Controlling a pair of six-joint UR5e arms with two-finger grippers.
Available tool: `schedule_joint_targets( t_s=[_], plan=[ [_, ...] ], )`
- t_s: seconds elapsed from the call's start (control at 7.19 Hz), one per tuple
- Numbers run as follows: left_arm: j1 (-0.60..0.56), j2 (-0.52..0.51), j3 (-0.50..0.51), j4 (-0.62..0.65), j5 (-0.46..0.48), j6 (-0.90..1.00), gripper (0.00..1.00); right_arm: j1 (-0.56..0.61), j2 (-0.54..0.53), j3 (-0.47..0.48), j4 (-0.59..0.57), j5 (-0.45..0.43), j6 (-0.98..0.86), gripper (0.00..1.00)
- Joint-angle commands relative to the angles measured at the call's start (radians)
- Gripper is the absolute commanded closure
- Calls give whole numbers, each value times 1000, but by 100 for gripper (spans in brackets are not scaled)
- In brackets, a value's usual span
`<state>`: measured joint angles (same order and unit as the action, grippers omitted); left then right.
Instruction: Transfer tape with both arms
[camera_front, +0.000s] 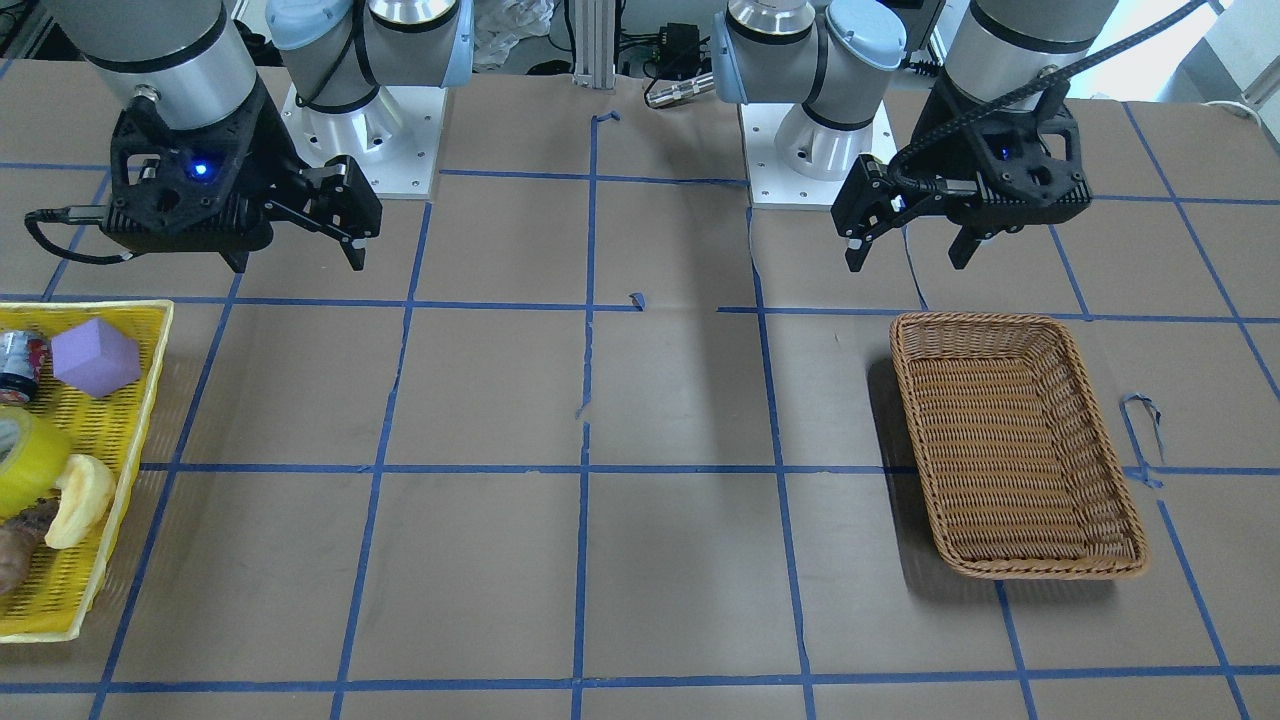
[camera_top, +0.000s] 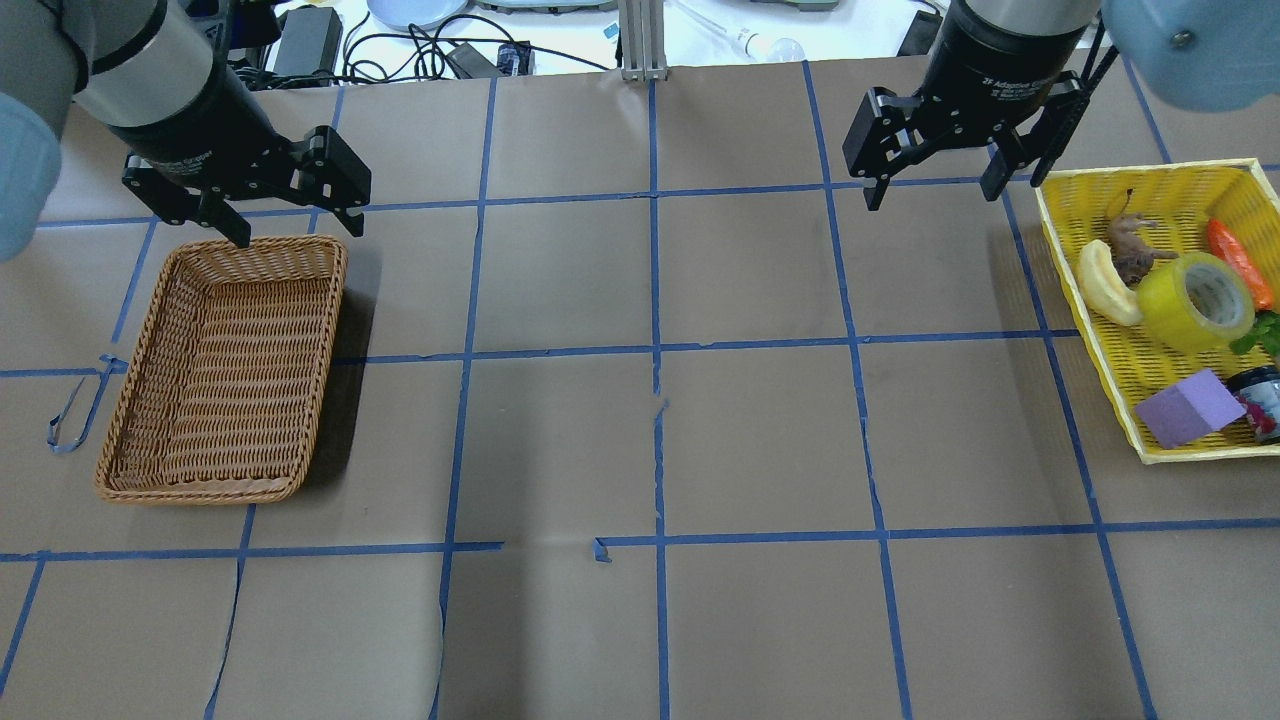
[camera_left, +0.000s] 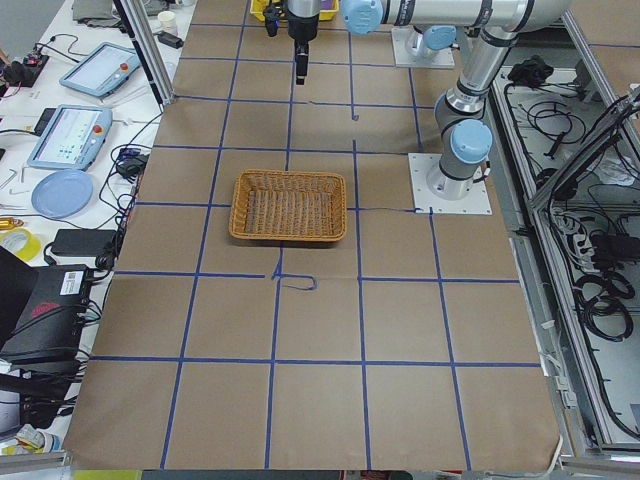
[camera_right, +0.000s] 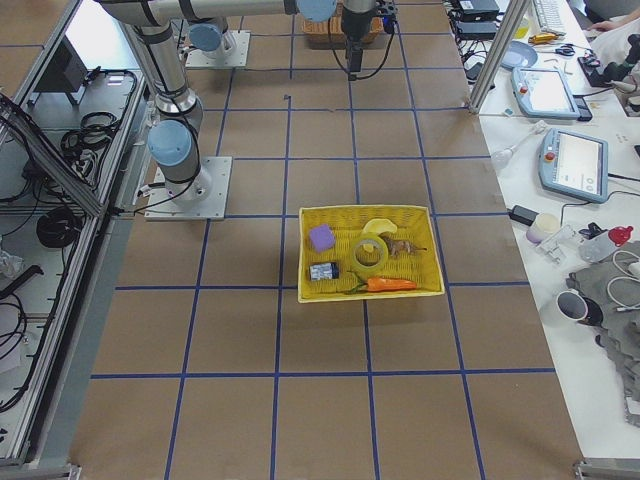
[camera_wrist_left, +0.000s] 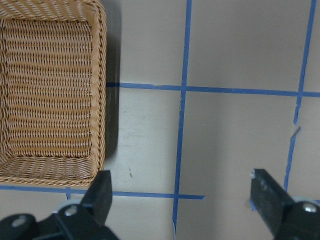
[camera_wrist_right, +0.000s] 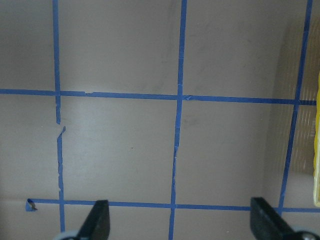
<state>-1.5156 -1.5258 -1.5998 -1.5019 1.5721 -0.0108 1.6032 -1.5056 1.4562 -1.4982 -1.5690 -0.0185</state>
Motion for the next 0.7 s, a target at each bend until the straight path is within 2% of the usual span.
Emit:
schedule_joint_targets(
  t_s=[0.0, 0.56],
  plan=[
    [0, -1, 0, 0, -1, 3, 0, 3, 2, 3, 4, -2, -1, 0],
    [0, -1, 0, 0, 0, -3, 0, 1, 7, 3, -5, 1, -11, 0]
  ],
)
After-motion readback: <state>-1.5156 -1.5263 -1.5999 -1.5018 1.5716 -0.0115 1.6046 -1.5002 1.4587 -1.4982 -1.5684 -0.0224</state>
